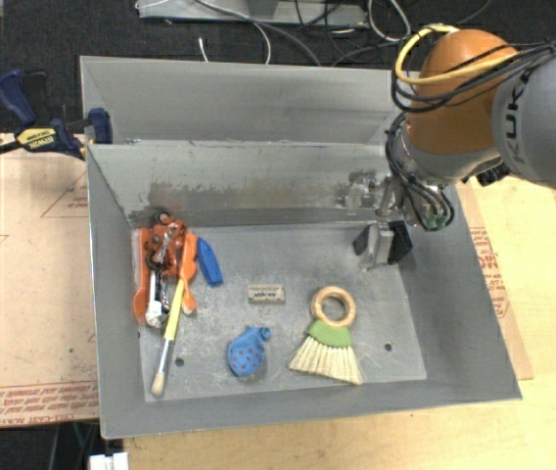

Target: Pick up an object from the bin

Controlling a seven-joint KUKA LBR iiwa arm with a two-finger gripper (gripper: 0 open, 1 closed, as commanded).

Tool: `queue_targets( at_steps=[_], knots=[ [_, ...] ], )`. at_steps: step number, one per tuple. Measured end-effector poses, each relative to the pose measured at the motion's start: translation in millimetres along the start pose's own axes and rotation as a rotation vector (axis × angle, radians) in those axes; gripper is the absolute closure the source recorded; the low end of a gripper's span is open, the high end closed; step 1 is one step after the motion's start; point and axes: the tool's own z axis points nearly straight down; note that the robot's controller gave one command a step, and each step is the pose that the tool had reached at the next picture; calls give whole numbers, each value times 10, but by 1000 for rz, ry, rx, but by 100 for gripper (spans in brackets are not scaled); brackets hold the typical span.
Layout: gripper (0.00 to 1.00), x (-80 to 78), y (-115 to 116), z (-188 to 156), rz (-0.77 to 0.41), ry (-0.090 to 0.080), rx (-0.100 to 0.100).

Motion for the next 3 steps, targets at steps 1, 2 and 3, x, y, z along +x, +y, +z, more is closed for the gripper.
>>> queue_targets(
  at_steps=[1,2,3],
  knots=[
    [0,-17,2,-40,-1,-7,1],
    [0,53,148,493,-337,-12,2],
    [0,875,811,447,-601,-7,2]
  ],
)
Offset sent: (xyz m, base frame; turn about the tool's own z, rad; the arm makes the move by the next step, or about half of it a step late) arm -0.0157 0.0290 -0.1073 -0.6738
